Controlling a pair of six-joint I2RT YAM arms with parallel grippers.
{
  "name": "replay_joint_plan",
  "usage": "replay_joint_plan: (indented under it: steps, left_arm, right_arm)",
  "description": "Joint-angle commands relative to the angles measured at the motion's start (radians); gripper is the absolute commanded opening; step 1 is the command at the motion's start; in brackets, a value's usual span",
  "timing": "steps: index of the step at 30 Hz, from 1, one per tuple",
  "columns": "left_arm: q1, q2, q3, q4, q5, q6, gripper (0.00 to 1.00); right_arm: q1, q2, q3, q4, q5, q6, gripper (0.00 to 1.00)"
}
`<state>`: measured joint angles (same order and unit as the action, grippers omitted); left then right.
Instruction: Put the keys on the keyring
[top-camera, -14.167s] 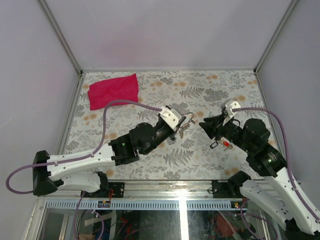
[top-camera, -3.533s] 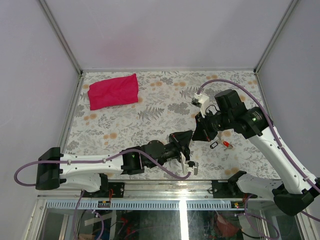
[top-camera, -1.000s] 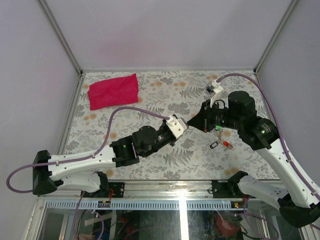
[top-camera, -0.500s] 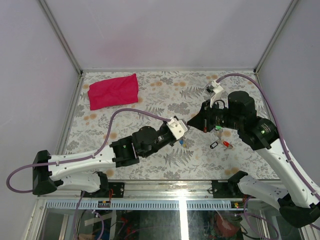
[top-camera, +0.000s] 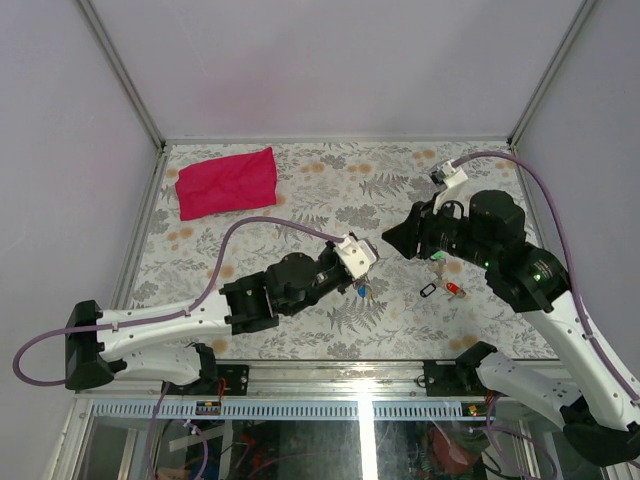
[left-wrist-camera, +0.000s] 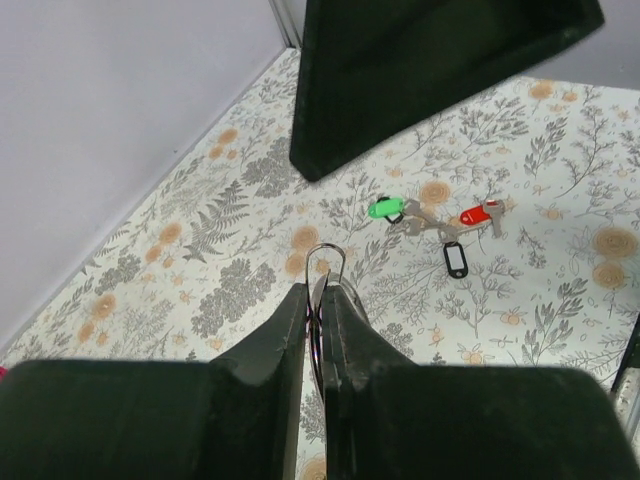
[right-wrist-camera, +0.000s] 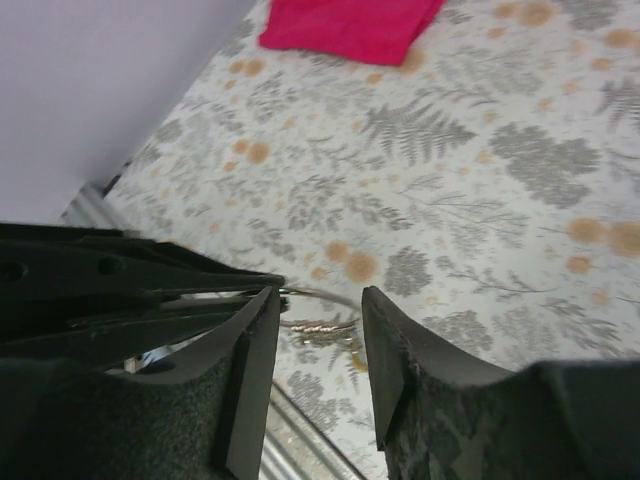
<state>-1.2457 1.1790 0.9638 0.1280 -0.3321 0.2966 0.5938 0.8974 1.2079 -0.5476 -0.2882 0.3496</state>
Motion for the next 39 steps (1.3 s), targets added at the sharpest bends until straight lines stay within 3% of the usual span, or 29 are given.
replay_joint_plan:
  steps: [1, 7, 12, 20, 28, 32, 39]
  left_arm:
    - [0.030, 0.001, 0.041, -0.030, -0.015, -0.070, 0.00]
    - [0.134, 0.013, 0.085, -0.127, 0.063, -0.153, 0.00]
    - [0.197, 0.033, 0.114, -0.187, 0.091, -0.193, 0.00]
    - [0.250, 0.094, 0.164, -0.317, 0.106, -0.244, 0.00]
    - [0.340, 0.179, 0.233, -0.480, 0.269, -0.319, 0.00]
    - [0.355, 0.192, 0.220, -0.496, 0.328, -0.336, 0.00]
    - [0.375, 0.256, 0.251, -0.542, 0.298, -0.417, 0.00]
  right_arm:
    - [0.002, -0.023, -0.003, 0.003, 0.264, -0.013, 0.48]
    - [0.001, 0.017, 0.009, -0.089, 0.397, 0.000, 0.59]
    - [-0.008, 0.111, 0.029, -0.156, 0.444, 0.014, 0.59]
    - [-0.265, 0.221, -0.099, -0.132, 0.231, 0.098, 0.58]
    - [-0.476, 0.167, -0.433, 0.055, 0.220, 0.299, 0.59]
    - [-0.503, 0.128, -0.512, 0.076, 0.375, 0.376, 0.60]
    - [-0.511, 0.102, -0.580, 0.067, 0.620, 0.432, 0.64]
